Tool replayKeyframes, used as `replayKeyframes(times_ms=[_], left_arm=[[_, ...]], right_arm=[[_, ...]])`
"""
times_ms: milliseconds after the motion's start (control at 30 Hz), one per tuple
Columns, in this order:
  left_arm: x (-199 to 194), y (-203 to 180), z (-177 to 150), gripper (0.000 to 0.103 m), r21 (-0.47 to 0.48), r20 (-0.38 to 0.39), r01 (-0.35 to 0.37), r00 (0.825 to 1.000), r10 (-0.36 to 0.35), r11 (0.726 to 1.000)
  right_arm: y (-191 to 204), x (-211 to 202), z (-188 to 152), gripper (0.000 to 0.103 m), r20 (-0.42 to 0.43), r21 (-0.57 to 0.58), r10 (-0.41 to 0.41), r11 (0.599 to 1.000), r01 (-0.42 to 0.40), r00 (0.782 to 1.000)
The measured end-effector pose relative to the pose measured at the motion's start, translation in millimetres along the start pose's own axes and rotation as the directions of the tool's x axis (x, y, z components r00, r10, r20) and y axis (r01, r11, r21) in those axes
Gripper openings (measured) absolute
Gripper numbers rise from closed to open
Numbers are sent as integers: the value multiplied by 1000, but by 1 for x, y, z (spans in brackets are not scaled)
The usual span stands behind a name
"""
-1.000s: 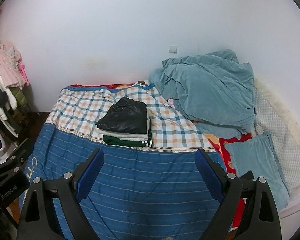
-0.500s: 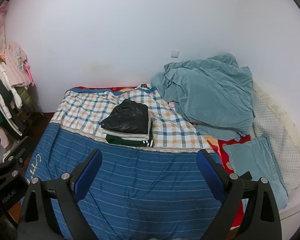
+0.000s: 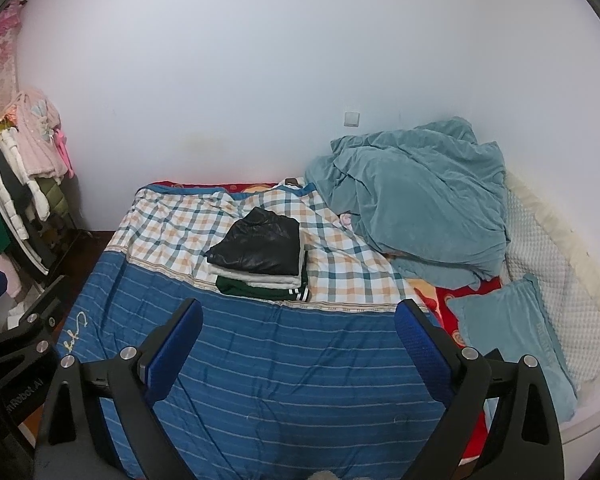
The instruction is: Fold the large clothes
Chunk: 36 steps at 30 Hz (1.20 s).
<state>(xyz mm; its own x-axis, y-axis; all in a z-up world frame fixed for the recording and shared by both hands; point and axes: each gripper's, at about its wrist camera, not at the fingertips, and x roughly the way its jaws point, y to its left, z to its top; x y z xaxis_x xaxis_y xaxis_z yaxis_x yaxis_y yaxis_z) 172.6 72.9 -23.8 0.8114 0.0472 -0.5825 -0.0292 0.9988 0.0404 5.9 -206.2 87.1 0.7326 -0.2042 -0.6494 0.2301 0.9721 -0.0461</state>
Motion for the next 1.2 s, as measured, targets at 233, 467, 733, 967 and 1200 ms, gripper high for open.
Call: replayKeyframes(times_ms=[233, 467, 733, 967, 1200], left_arm=[[-1, 1, 1, 103, -1, 3, -5, 1000, 5, 1000], [-3, 1, 3, 103, 1, 6, -8, 1000, 8, 1000], [-4, -3, 6, 103, 3, 8, -13, 1000, 13, 1000], [-5, -2, 9, 103, 1, 14, -21, 1000, 21, 1000], [-8, 0, 9, 103, 1, 18, -24, 1000, 24, 1000]], right_arm=[[-6, -1, 7, 99, 12, 8, 0, 1000, 0, 1000], [-8, -4, 5, 99, 21, 12, -8, 1000, 8, 1000], [-7, -6, 0, 99, 19, 15, -7, 1000, 6, 1000], [-6, -6, -2, 99, 22, 9, -15, 1000, 14, 1000], [-5, -8, -5, 99, 20, 5, -14, 1000, 14, 1000]])
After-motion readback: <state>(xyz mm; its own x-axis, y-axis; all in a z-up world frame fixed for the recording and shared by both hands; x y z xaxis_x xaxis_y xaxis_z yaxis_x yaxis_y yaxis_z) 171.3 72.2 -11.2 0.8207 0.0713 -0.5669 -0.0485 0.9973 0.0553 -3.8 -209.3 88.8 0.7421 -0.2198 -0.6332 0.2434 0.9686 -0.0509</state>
